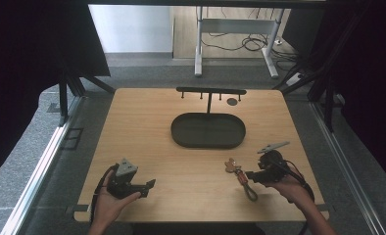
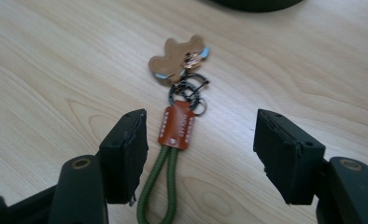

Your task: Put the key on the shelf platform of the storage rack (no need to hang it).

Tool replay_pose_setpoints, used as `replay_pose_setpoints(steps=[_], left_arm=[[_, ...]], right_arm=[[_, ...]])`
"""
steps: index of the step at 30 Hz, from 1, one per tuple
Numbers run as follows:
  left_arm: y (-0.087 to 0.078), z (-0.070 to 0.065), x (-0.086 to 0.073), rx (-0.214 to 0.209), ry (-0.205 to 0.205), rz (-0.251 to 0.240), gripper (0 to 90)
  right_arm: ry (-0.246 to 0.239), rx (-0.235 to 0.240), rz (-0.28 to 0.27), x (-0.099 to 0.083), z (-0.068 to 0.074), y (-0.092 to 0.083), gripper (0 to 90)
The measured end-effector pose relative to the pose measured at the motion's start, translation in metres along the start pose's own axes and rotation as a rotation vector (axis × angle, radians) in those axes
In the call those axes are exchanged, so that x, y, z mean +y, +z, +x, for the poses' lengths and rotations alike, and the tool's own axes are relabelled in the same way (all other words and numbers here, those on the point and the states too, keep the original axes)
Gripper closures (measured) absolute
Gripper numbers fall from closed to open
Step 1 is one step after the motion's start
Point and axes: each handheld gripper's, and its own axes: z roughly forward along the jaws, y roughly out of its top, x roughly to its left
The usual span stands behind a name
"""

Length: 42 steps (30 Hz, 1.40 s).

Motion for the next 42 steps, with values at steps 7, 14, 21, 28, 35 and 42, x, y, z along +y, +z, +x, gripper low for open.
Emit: replay_pose_setpoints(steps=[7, 14, 21, 28, 35, 42], left_arm=[[0.003, 0.001, -0.002, 0.000, 0.010, 0.008, 18.6], [0.006, -0.001, -0.004, -0.004, 0.020, 0.024, 18.6], [0.002, -0.001, -0.003, 0.004, 0.016, 0.009, 18.7], [0.002, 0.001, -0.003, 0.008, 0.010, 0.007, 18.7], [0.003, 0.001, -0.004, 0.010, 0.012, 0.011, 18.7], [0.003, 0.001, -0.005, 0.007, 0.018, 0.011, 18.7]], right_arm=[[-0.028, -0.005, 0.110, 0.011, 0.012, 0.028, 34.9], [-0.029, -0.028, 0.181, 0.014, 0.010, 0.046, 35.2], [-0.016, -0.053, 0.236, 0.018, 0.010, 0.063, 38.8], [-0.011, -0.064, 0.284, 0.020, 0.013, 0.069, 43.5], [-0.021, -0.068, 0.296, 0.023, 0.018, 0.070, 54.3], [-0.014, -0.054, 0.292, 0.024, 0.017, 0.069, 66.0]])
